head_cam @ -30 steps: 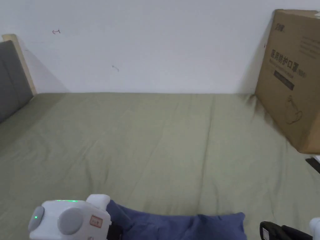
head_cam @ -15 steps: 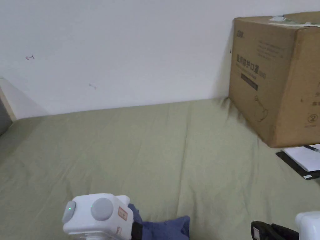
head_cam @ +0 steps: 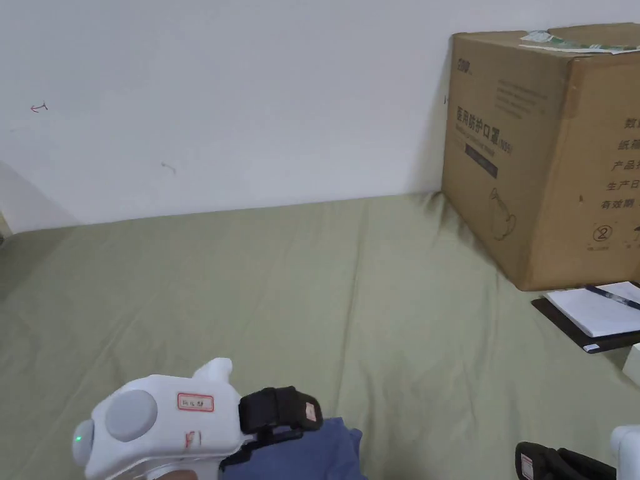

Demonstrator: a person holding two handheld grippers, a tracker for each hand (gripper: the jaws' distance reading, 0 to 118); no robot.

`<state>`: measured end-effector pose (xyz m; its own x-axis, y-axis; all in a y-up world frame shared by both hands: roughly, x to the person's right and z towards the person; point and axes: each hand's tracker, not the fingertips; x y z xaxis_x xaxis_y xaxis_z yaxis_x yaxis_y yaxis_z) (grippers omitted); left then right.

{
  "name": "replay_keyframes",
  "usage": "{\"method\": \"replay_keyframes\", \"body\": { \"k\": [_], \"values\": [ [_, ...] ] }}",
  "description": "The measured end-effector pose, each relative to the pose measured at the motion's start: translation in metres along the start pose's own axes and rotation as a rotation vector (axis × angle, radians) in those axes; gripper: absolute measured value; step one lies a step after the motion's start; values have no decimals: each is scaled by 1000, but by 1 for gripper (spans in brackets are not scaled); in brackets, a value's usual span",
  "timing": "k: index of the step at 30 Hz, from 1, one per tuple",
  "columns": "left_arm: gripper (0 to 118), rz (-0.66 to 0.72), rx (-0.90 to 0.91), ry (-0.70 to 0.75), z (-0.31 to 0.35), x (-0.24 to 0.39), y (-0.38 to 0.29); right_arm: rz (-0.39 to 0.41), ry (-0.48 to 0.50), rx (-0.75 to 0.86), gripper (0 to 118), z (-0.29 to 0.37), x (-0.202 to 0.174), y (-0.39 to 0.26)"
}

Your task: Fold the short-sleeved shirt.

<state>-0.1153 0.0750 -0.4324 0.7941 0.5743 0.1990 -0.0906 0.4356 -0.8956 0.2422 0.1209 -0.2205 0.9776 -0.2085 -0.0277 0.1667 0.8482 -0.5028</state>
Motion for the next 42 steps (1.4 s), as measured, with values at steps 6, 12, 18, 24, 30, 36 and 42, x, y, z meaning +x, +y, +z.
{"method": "replay_keyframes", "body": {
  "k": [6, 12, 18, 24, 30, 36, 42],
  "values": [
    [0, -261, -17, 183, -34, 12, -27, -12, 9, -1, 0, -4, -1, -2],
    [0, -274, -151, 137, -114, 26, -45, -15, -2, -26, 0, -7, 2, -6],
    [0, -299, -202, 139, -148, 36, -60, -13, 23, -37, 0, -5, -2, -8],
    [0, -243, 288, -88, -12, 44, -59, -72, 198, 90, 0, 16, -8, 5],
    [0, -314, 825, 261, 125, 33, -84, 80, 64, 428, 0, 46, -26, 25],
    [0, -428, 1084, 469, 161, 37, -120, 150, -123, 635, 0, 19, -56, 19],
    [0, -408, 1031, 425, 145, 31, -130, 97, -150, 566, 0, -9, -66, 4]
  ]
}}
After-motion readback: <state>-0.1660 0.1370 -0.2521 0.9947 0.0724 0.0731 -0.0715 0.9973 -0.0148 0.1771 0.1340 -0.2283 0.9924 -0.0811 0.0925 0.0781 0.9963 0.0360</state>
